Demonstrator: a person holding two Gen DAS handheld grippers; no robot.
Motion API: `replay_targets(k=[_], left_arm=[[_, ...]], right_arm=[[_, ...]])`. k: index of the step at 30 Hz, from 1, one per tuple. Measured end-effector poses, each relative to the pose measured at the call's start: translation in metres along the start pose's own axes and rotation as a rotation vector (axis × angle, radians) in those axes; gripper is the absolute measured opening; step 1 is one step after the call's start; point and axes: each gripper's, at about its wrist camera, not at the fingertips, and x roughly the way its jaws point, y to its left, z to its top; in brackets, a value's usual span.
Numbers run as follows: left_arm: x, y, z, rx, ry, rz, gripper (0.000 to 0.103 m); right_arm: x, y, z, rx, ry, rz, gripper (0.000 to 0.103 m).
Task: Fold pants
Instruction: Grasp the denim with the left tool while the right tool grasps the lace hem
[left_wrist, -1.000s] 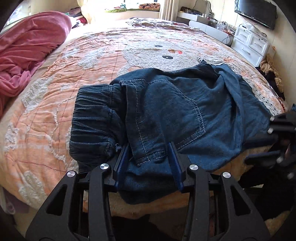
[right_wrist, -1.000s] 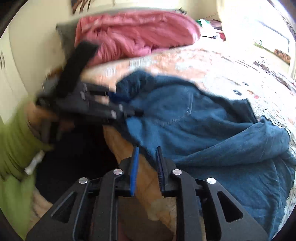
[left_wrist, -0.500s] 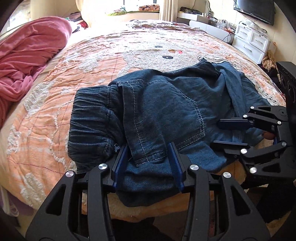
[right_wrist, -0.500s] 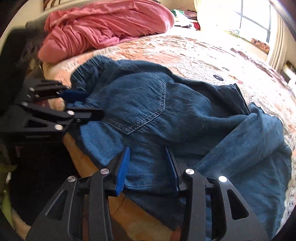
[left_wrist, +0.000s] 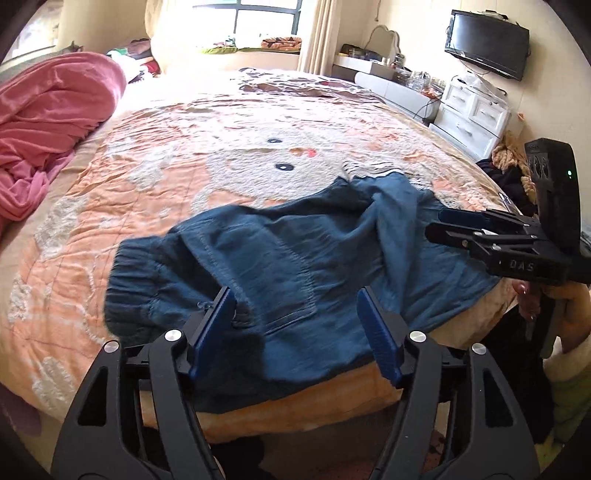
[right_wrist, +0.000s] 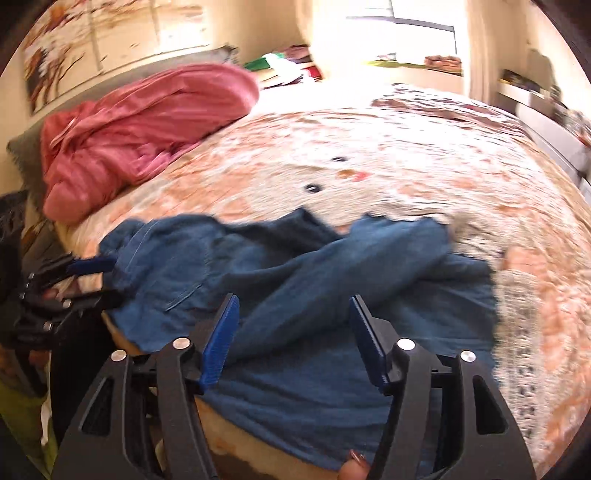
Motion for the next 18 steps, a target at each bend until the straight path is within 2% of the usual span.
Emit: replay_targets(k=[3,8,11,14,16,18], left_arm=[[0.0,-0.017,0.007,0.025,-0.011,-0.031,0.062],[0.004,-0.046,0.019,0.093,-0.018,-0.008,0.065],[0.017,-0.055,0.029,0.083,-0.013,-0.084,0.065],[0.046,-0.066,0.034,0.093,0.037,-0.123,0.065],[0.07,-0.071,0.037,0.073,0.095,-0.176,0.065],[0.086,-0.074,0.039,0.069,0.124,-0.195,0.057]], right_arm=[[-0.01,-0.019,0.002,0.051,-0.038,-0.028,0.066],[-0.021,-0.05,0.005,0.138,-0.074,-0.051,0.069],[-0.023,-0.058,0.008,0.176,-0.081,-0.044,0.07],[-0.025,-0.06,0.01,0.167,-0.084,-0.066,0.071],[-0.029,-0.064,0.013,0.164,-0.099,-0.089,0.072],[-0.03,-0.068,0.015,0.167,-0.104,-0.102,0.072]])
